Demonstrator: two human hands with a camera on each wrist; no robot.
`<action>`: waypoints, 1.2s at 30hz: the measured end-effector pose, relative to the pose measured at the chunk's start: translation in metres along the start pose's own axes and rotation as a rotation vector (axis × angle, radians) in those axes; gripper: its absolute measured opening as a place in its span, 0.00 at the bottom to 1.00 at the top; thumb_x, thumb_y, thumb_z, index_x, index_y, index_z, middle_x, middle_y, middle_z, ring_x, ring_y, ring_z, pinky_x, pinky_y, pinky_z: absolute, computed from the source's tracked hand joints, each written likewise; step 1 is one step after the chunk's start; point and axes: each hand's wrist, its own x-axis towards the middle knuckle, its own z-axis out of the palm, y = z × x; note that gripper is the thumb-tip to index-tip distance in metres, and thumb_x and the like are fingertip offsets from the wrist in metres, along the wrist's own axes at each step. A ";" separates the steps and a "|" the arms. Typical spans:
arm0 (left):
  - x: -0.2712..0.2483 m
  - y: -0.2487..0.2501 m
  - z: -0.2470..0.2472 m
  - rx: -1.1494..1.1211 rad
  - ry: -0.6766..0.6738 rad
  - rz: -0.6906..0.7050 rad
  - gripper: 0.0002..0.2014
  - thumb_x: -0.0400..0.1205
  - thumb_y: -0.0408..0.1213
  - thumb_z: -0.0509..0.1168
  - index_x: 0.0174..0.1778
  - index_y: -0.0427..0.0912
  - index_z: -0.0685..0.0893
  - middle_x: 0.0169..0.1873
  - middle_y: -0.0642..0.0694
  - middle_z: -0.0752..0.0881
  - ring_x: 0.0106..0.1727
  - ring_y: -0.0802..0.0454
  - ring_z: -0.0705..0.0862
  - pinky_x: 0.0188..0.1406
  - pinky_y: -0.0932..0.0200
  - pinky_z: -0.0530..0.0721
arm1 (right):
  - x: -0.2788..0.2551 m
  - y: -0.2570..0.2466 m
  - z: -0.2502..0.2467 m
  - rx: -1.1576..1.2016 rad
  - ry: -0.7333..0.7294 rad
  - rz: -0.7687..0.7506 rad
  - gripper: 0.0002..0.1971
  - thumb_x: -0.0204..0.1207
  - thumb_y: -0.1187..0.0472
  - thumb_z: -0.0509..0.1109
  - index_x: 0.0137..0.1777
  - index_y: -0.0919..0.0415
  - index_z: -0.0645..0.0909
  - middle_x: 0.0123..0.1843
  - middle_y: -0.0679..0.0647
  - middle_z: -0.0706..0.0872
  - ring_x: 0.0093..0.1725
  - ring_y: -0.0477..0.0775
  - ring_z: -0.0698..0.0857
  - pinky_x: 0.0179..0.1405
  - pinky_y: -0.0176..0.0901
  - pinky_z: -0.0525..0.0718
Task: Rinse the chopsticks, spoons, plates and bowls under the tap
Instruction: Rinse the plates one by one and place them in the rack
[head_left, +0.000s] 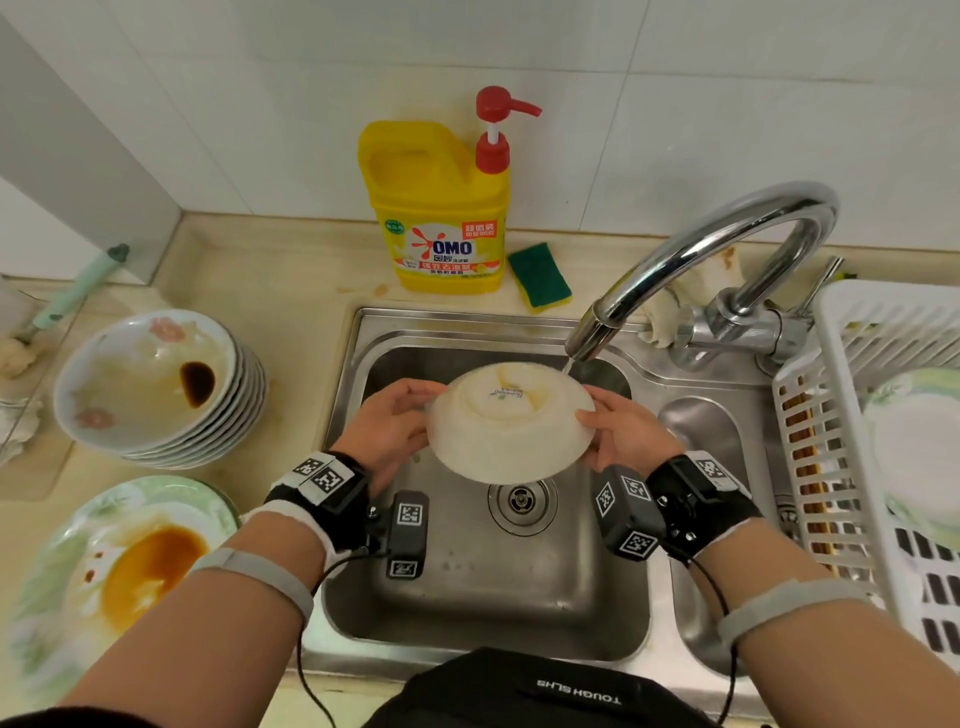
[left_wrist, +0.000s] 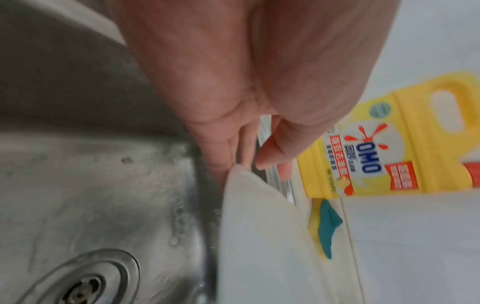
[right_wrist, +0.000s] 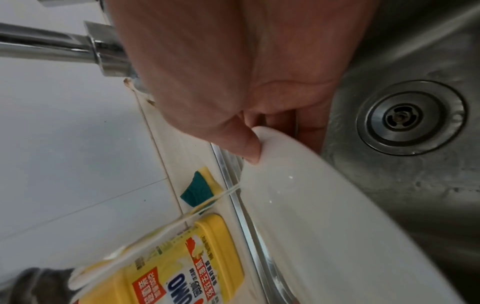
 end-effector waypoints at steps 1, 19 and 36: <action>0.001 0.001 0.003 -0.084 0.009 -0.044 0.18 0.82 0.19 0.65 0.66 0.39 0.82 0.64 0.37 0.88 0.60 0.42 0.89 0.61 0.46 0.87 | -0.002 -0.001 0.000 0.014 0.004 -0.016 0.20 0.84 0.77 0.62 0.70 0.57 0.77 0.60 0.56 0.87 0.52 0.59 0.89 0.34 0.50 0.92; 0.009 0.003 0.044 -0.169 -0.024 -0.112 0.15 0.88 0.32 0.66 0.71 0.36 0.79 0.63 0.38 0.87 0.67 0.39 0.86 0.63 0.39 0.88 | -0.010 -0.033 -0.003 -1.000 0.138 -0.324 0.51 0.71 0.50 0.83 0.88 0.55 0.55 0.83 0.57 0.65 0.84 0.59 0.62 0.83 0.61 0.65; -0.005 0.006 0.063 -0.192 -0.115 -0.131 0.14 0.86 0.33 0.68 0.66 0.35 0.76 0.62 0.34 0.88 0.64 0.37 0.88 0.59 0.40 0.90 | 0.005 -0.025 0.022 -0.868 0.495 -0.213 0.55 0.64 0.25 0.76 0.85 0.49 0.56 0.80 0.60 0.65 0.79 0.66 0.70 0.76 0.61 0.74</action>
